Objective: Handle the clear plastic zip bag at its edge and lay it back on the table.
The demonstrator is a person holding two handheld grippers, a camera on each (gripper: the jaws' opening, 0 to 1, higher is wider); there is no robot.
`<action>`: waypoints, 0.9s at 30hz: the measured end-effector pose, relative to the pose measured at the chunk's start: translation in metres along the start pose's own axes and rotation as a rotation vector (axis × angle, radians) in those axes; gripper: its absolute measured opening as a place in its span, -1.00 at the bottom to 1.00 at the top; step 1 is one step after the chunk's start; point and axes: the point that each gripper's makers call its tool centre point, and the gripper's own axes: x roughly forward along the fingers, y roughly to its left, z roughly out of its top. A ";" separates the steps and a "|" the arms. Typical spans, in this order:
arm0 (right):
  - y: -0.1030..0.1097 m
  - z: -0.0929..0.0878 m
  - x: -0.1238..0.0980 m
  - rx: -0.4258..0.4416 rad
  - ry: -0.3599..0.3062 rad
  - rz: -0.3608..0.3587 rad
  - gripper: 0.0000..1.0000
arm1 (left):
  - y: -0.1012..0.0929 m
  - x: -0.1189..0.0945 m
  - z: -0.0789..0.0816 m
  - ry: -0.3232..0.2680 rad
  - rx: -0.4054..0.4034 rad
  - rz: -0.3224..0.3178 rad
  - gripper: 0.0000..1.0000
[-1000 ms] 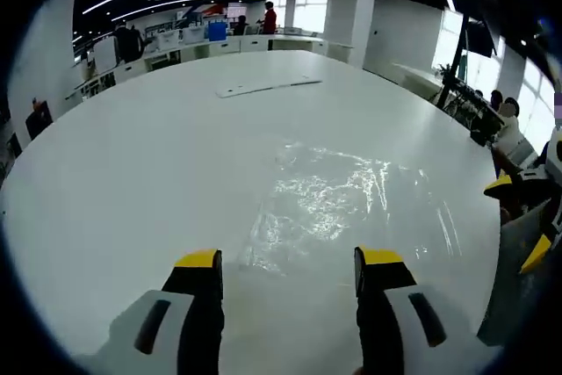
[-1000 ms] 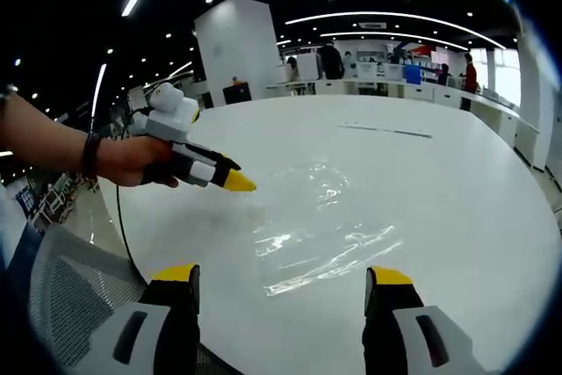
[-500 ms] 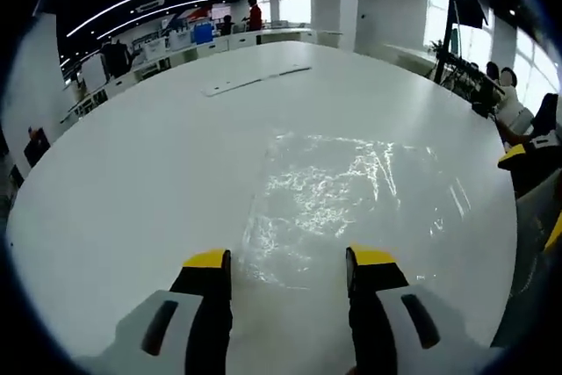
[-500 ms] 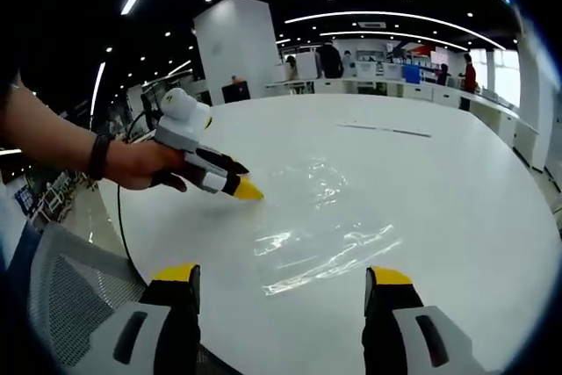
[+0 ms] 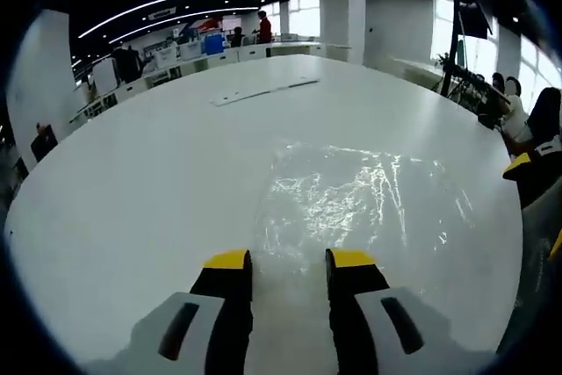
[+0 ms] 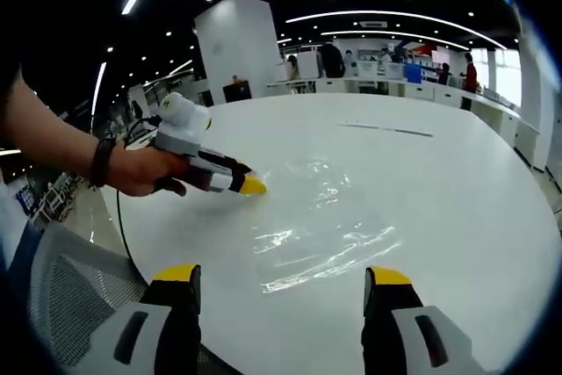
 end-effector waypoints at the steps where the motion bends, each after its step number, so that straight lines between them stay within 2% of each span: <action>1: 0.000 0.000 0.000 0.000 0.000 0.000 0.50 | 0.002 0.001 0.001 -0.004 0.007 0.006 -0.52; 5: 0.000 0.000 0.000 0.001 0.000 0.002 0.50 | 0.005 0.004 0.000 0.003 0.007 0.003 -0.59; 14: 0.000 0.001 0.000 0.004 -0.001 0.005 0.47 | 0.004 0.009 -0.001 0.022 0.005 0.012 -0.98; 19: 0.000 0.000 0.000 0.002 -0.002 0.010 0.45 | 0.005 0.010 0.001 0.039 -0.001 0.000 -1.00; 23: 0.001 0.000 0.001 0.004 0.000 0.015 0.44 | 0.003 0.002 0.003 0.041 -0.007 -0.017 -1.00; 25: 0.001 0.000 0.000 0.004 0.002 0.015 0.43 | -0.001 -0.007 0.007 0.034 0.023 -0.026 -1.00; 27: 0.002 0.003 -0.001 0.006 -0.002 0.016 0.41 | 0.000 -0.005 0.007 0.025 0.052 -0.028 -1.00</action>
